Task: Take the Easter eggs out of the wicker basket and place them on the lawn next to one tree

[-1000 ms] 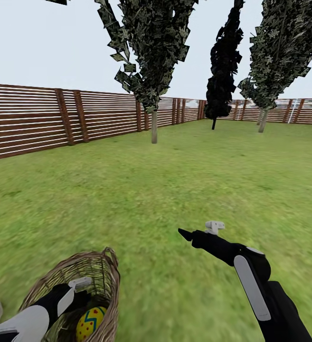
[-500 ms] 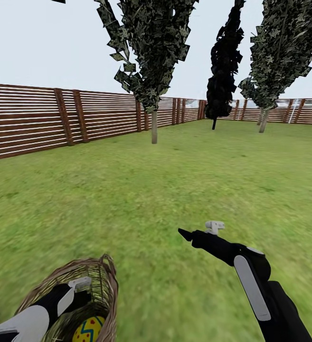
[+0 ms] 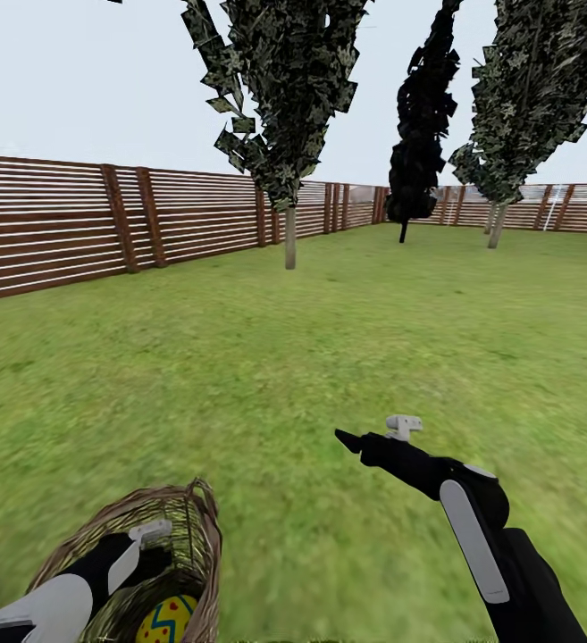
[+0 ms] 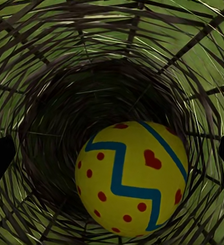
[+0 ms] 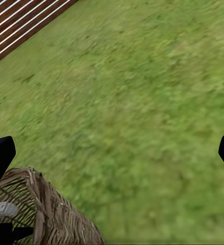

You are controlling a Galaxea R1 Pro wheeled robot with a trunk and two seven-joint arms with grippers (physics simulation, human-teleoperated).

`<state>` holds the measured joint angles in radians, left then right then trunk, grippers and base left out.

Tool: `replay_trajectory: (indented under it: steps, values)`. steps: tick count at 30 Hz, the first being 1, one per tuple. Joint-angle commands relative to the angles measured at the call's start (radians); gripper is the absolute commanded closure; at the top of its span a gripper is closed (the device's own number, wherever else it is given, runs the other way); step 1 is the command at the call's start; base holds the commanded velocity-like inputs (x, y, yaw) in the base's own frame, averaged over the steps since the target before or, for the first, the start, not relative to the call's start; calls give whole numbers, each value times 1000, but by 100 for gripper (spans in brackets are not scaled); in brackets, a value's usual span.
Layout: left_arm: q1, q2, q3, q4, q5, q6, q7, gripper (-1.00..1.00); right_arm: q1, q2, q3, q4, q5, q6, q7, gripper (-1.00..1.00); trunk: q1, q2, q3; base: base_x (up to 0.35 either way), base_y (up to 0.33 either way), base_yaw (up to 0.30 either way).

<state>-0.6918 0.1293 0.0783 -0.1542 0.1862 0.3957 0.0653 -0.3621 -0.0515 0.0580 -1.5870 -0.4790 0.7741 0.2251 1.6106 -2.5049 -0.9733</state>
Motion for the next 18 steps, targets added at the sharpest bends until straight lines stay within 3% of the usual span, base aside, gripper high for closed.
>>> replay_trajectory:
  steps: [1, 18]
  values:
    - [0, 0, 8, -2, 7, 6, 5, -100, 0, -1, 0, -1, 2, 4, 3, -100, 0, -1, -5, 0, 0, 0]
    - [0, 0, 8, -2, 7, 6, 5, -100, 0, 0, 2, -1, 2, 4, 3, -100, 8, -5, -71, 0, 0, 0]
